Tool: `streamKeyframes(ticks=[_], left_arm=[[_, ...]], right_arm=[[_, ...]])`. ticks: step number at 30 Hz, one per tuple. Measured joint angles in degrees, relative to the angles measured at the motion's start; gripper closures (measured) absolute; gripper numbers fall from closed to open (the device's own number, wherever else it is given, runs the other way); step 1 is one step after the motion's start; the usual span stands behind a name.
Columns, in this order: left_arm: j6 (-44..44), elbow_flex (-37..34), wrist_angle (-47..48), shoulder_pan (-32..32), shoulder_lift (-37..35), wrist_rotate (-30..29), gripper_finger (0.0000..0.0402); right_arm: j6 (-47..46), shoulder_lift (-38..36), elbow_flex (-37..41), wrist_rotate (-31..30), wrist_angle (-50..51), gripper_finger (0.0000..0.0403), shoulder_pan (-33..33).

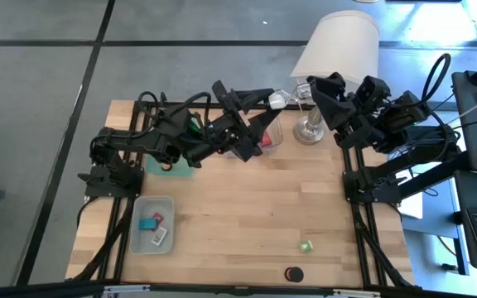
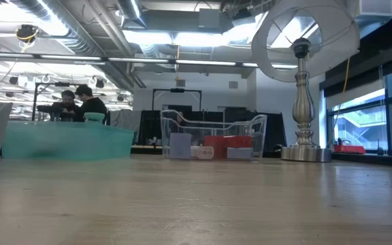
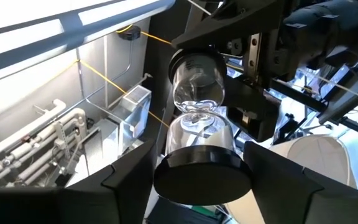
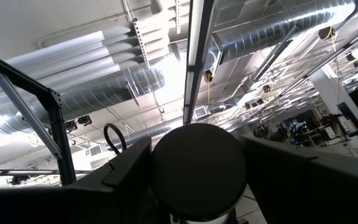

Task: Pick & Place Office items
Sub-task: Put the white hourglass into the green bin

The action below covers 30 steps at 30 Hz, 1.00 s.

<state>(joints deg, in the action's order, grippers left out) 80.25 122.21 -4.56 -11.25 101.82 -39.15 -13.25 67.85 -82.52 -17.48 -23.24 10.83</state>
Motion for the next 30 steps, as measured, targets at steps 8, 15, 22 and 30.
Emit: streamKeyframes(ticks=[8, 15, 22, 30], left_arm=[[0.0, 0.0, 0.0, -0.8, 0.0, 0.0, 0.0182], [0.0, 0.0, 0.1, -1.4, 0.0, -0.5, 0.0183], [0.0, 0.0, 0.1, -1.5, 0.0, -0.5, 0.0184], [0.0, 0.0, 0.2, -1.5, 0.0, -0.5, 0.0189]], right_arm=[[-1.3, 0.0, 0.0, 0.6, -0.1, 0.0184, 0.0], [-2.1, 0.0, 0.0, 0.6, 0.0, 0.0184, 0.0], [-2.2, 0.0, 0.0, 0.6, 0.0, 0.0177, 0.0], [-2.1, 0.0, 0.0, 0.6, 0.1, 0.0177, 0.0]])
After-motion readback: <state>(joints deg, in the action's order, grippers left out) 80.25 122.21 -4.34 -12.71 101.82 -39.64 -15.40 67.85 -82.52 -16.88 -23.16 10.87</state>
